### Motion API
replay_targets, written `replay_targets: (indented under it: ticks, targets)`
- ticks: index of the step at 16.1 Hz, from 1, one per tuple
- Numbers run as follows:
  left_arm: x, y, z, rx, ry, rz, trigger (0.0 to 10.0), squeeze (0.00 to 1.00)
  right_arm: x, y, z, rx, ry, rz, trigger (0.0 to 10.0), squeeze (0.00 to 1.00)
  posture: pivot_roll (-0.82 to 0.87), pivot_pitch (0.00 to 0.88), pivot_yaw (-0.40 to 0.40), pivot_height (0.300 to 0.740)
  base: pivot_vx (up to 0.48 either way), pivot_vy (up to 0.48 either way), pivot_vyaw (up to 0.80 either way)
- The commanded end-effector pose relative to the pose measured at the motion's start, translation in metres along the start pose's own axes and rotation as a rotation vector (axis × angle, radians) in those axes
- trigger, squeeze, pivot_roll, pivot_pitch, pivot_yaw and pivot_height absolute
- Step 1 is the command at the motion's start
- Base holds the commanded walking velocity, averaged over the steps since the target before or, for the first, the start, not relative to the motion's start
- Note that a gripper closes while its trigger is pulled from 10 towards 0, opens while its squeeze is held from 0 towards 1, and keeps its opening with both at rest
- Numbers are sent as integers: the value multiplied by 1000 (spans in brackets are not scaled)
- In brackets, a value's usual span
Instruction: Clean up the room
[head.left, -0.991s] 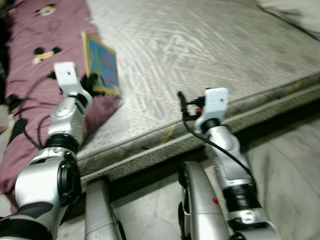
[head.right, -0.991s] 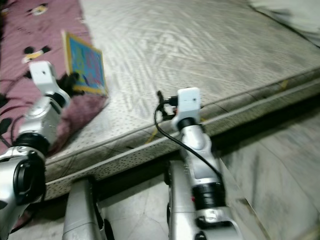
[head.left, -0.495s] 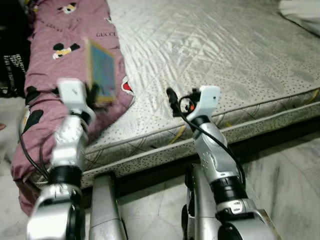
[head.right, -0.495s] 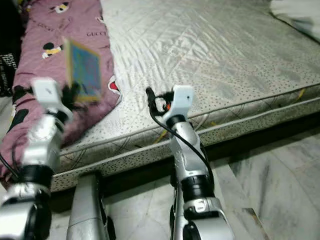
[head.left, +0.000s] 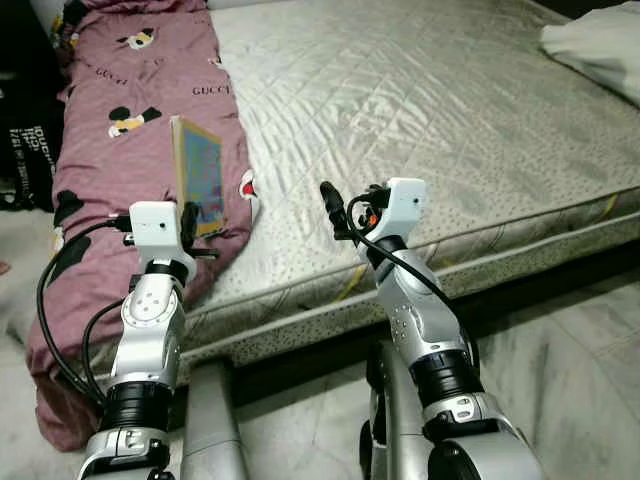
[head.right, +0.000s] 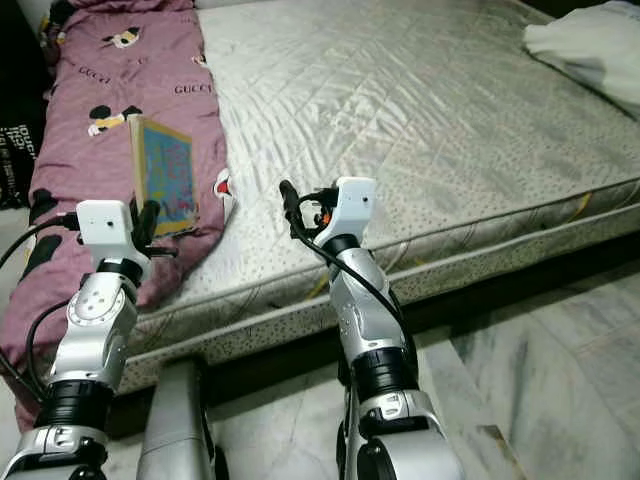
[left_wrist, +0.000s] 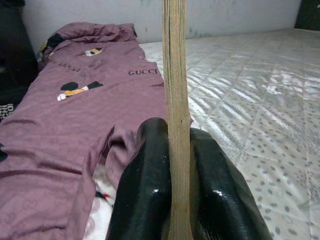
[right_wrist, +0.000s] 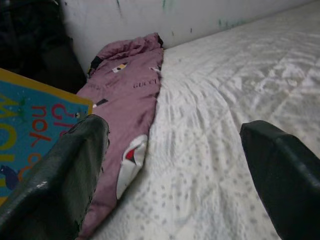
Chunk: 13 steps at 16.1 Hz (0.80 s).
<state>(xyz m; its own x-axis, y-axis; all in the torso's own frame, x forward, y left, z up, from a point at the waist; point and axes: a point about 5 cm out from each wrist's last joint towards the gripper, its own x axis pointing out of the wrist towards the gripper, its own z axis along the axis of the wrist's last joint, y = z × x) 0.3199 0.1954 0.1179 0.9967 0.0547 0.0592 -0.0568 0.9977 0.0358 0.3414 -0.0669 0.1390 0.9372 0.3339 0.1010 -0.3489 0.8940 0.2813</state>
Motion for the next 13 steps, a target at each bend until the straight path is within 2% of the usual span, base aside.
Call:
replay_targets:
  ticks: [1, 8, 11, 13]
  targets:
    - [3, 3, 13, 15, -44, 20, 10000, 0, 6, 4, 11, -6, -38, 20, 10000, 0, -11, 0, 20, 589, 0, 0, 0]
    - [15, 8, 44, 6, -146, 68, 10000, 0, 8, -1, 15, -21, -54, 8, 10000, 0, -27, 0, 12, 671, 0, 0, 0]
    - [13, 3, 45, -24, -164, 30, 10000, 0, 8, -4, 16, -27, -59, 0, 10000, 0, -29, 0, 11, 705, 0, 0, 0]
    - [12, 2, 43, -8, -159, 40, 10000, 0, 7, -6, 16, -33, -58, -6, 10000, 0, -29, 0, 11, 729, 0, 0, 0]
